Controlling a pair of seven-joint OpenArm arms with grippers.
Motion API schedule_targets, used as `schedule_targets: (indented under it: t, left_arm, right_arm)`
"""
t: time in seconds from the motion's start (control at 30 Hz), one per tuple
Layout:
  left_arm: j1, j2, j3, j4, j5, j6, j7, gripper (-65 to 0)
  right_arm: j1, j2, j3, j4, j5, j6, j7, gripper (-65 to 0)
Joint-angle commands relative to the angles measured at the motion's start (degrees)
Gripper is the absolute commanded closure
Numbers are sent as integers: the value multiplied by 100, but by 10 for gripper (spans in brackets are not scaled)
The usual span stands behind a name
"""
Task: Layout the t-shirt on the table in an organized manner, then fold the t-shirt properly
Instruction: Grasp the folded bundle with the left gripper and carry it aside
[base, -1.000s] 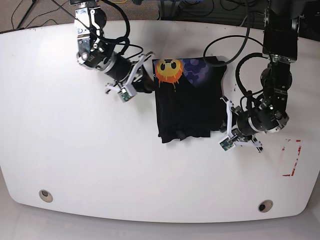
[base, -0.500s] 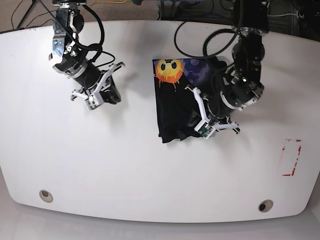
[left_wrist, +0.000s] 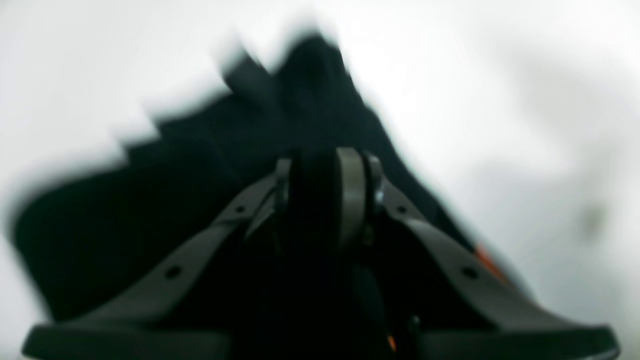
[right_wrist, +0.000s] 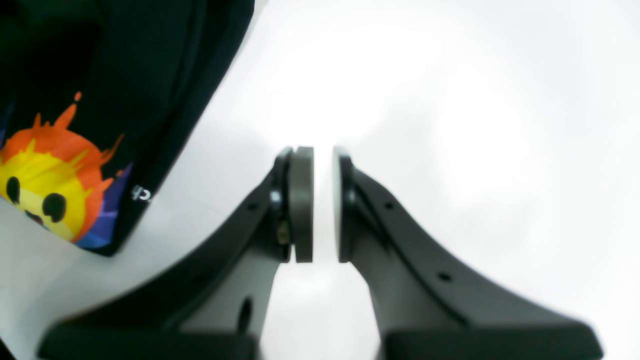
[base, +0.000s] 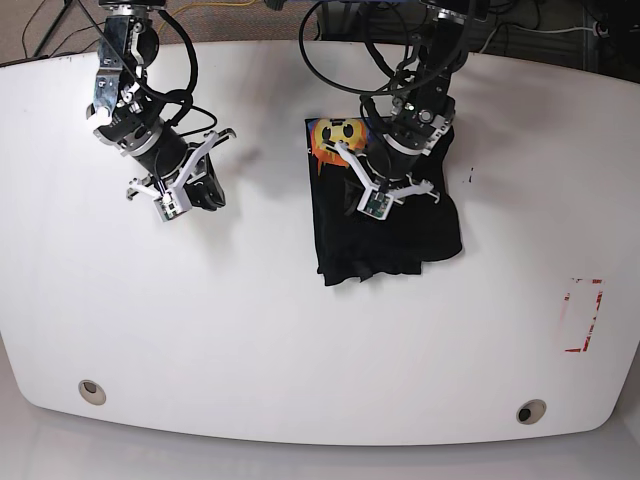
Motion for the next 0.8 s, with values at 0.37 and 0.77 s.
schedule_targets:
  t: [0.37,0.77]
  left_arm:
    - [31,-959,-244,-783,-47,-573,-186,-96]
    - [655,-2489,-1510,-774,-47,-2129,-186,-96]
  right_arm:
    - [64,44,19,95,157,18,138,-57]
    - [55,53,19,113,166,18,138,-57]
